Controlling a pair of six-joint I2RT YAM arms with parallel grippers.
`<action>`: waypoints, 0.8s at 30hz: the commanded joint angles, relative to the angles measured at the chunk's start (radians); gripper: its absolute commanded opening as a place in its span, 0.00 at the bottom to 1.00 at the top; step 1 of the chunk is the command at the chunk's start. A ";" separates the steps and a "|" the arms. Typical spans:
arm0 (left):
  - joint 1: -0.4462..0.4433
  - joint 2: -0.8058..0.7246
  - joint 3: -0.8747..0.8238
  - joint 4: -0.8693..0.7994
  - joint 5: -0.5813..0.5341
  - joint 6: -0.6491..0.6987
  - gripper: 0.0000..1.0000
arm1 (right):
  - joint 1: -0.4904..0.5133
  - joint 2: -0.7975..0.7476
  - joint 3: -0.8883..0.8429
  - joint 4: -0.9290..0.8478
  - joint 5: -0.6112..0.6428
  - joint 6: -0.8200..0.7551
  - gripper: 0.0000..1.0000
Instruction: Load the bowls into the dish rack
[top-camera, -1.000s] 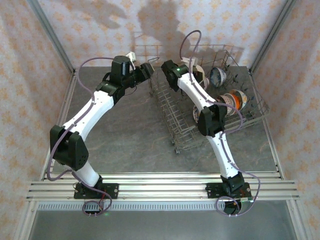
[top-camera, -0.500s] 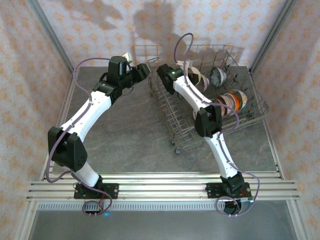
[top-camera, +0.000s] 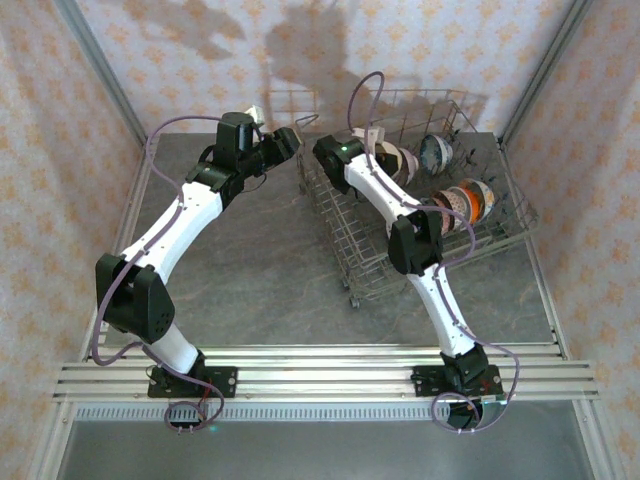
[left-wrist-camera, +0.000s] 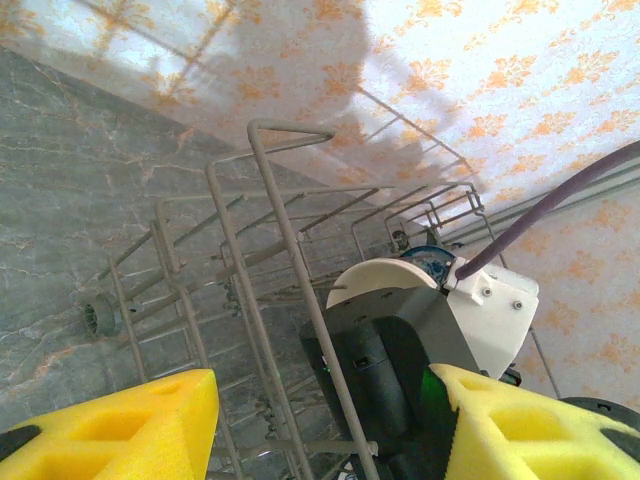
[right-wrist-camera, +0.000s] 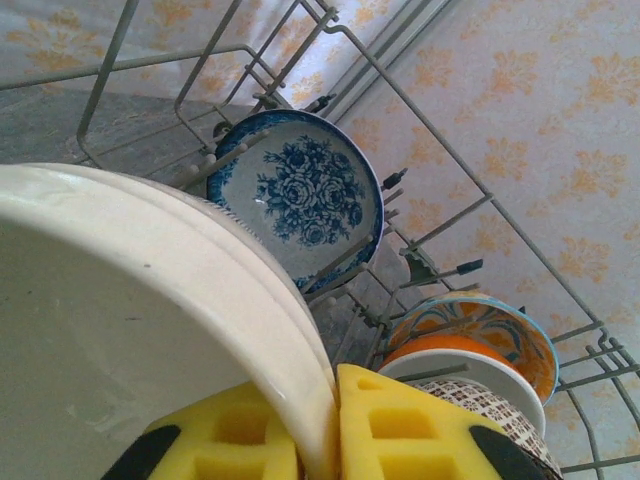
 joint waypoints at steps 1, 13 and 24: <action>0.004 0.016 -0.003 -0.006 0.004 -0.003 0.56 | 0.006 -0.004 -0.009 0.014 -0.014 -0.010 0.16; 0.003 0.029 -0.013 0.007 0.024 -0.030 0.57 | 0.008 0.002 -0.006 0.046 -0.181 -0.088 0.38; -0.007 0.042 0.001 -0.009 0.042 -0.023 0.57 | 0.008 -0.047 -0.011 0.090 -0.287 -0.181 0.74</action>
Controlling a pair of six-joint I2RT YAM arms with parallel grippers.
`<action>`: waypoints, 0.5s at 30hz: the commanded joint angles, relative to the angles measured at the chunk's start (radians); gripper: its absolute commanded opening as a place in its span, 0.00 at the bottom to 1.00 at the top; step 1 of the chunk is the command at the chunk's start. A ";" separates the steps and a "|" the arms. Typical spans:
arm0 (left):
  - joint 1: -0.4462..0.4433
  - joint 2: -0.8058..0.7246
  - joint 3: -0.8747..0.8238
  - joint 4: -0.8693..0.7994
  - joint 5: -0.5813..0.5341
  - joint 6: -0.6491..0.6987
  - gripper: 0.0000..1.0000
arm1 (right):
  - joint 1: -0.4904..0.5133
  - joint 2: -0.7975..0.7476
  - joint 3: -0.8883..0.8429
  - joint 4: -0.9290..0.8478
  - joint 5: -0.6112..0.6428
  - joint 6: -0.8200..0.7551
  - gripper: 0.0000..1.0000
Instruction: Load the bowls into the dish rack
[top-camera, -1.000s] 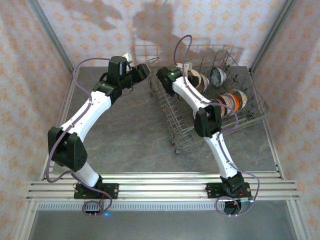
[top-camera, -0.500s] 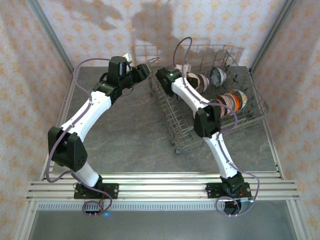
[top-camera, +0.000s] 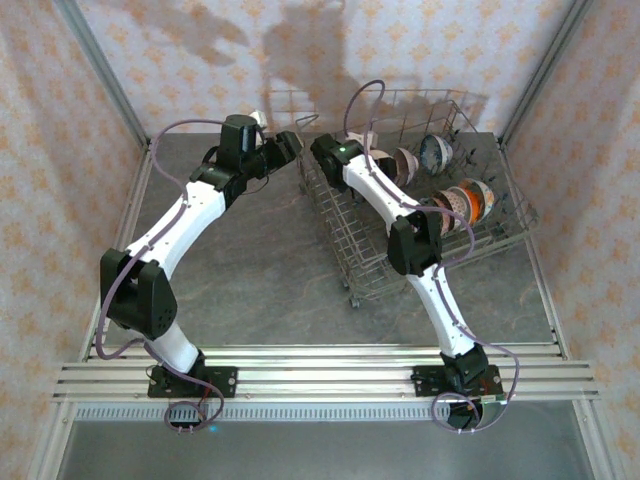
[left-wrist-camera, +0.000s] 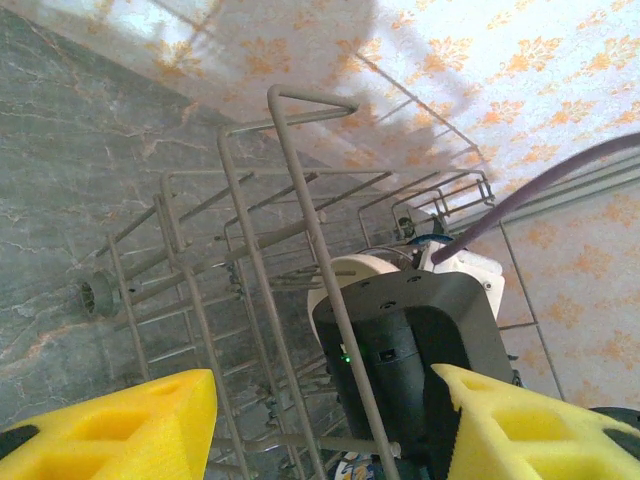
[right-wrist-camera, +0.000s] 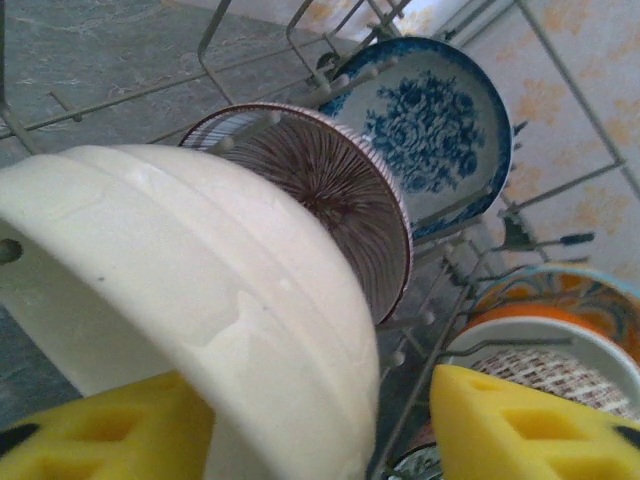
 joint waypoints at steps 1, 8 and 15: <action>-0.008 0.012 0.010 -0.011 0.019 0.009 0.57 | -0.001 -0.058 -0.018 0.028 -0.049 -0.047 0.76; -0.021 -0.002 0.026 -0.065 0.025 0.045 0.58 | -0.013 -0.126 -0.022 0.044 -0.107 -0.096 0.91; -0.076 -0.014 0.044 -0.137 -0.019 0.076 0.58 | -0.048 -0.201 -0.034 0.051 -0.191 -0.127 1.00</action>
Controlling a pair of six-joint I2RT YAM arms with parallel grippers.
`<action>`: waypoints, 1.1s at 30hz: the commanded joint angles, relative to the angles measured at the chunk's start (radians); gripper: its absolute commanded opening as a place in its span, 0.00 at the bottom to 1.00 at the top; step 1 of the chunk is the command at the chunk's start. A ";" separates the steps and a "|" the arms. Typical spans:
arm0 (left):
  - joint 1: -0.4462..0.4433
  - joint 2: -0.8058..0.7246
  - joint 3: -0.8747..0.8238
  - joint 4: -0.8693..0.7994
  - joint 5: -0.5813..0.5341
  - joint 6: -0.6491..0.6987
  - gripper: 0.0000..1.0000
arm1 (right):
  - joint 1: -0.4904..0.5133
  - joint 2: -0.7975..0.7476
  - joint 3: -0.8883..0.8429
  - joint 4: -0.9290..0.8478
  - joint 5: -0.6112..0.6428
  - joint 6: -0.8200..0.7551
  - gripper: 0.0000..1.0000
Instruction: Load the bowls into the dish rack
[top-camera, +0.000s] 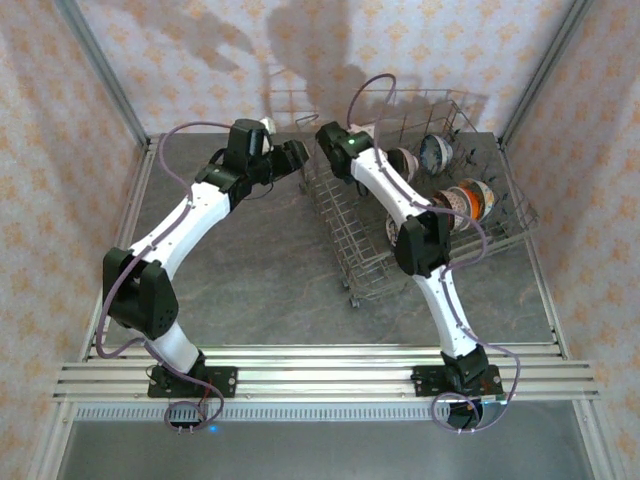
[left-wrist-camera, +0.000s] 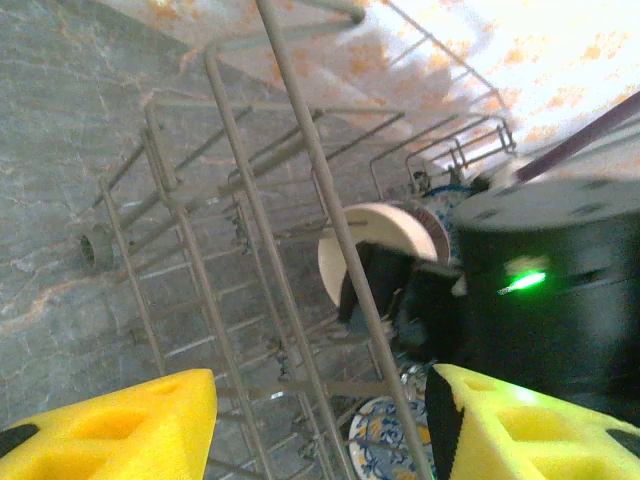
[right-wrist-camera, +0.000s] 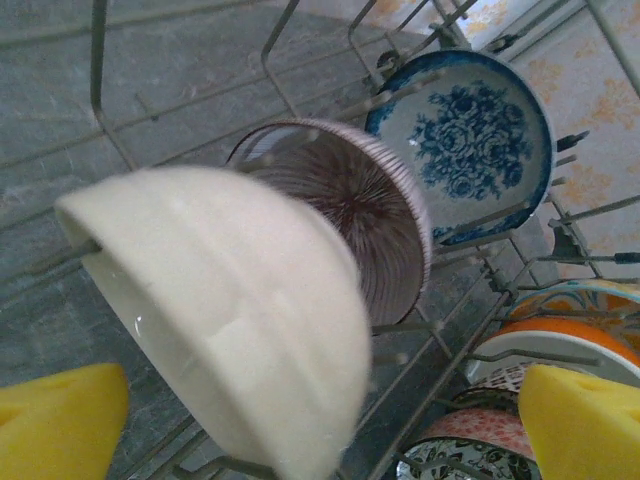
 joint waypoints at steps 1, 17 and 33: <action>-0.042 -0.017 0.048 -0.071 -0.040 0.038 0.58 | -0.025 -0.095 -0.013 0.011 -0.041 -0.034 1.00; -0.228 0.002 0.119 -0.205 -0.160 -0.089 0.54 | -0.099 -0.358 -0.206 0.061 -0.202 -0.109 0.99; -0.275 0.046 0.130 -0.244 -0.239 -0.143 0.53 | -0.154 -0.554 -0.478 0.162 -0.261 -0.133 0.95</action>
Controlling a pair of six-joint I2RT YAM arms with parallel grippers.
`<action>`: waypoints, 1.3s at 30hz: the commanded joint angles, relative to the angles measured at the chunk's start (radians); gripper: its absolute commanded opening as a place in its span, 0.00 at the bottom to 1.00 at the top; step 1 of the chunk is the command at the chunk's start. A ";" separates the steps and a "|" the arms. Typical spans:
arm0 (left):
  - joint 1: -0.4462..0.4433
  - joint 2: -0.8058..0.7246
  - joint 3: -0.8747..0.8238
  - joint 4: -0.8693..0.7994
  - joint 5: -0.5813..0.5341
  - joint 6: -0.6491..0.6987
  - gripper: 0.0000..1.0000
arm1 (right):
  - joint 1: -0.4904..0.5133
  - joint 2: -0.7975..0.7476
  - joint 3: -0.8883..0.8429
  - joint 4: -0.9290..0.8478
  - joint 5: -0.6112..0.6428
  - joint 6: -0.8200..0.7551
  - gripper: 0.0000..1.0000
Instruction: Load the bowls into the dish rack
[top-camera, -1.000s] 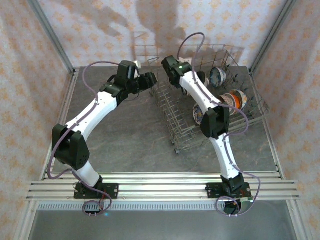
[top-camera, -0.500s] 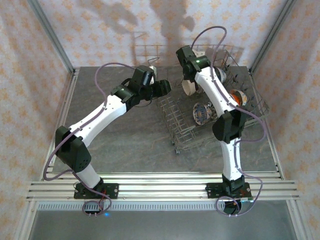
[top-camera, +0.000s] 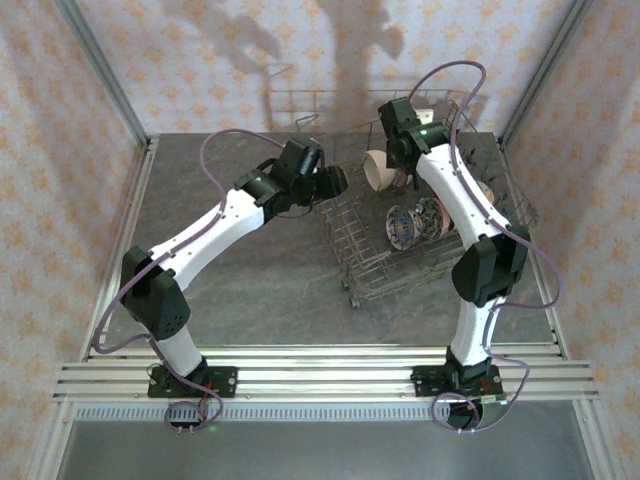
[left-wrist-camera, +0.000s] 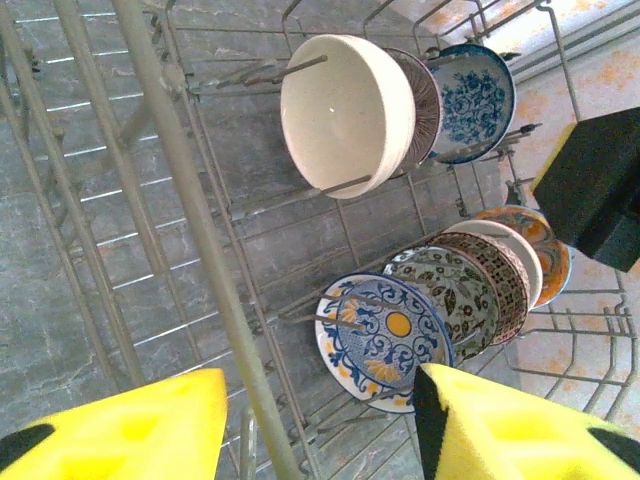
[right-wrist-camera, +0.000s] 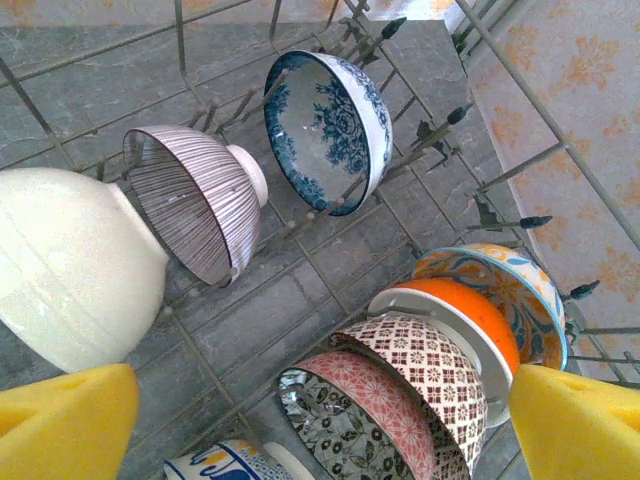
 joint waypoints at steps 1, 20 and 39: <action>-0.008 -0.004 -0.004 0.003 -0.046 -0.016 0.52 | -0.003 -0.042 -0.023 0.021 -0.006 -0.009 0.95; 0.124 -0.029 0.120 -0.198 -0.066 0.152 0.00 | -0.078 -0.056 0.022 -0.003 0.013 -0.001 0.94; 0.517 0.239 0.543 -0.588 0.043 0.541 0.00 | -0.152 -0.069 0.051 -0.051 0.060 0.043 0.93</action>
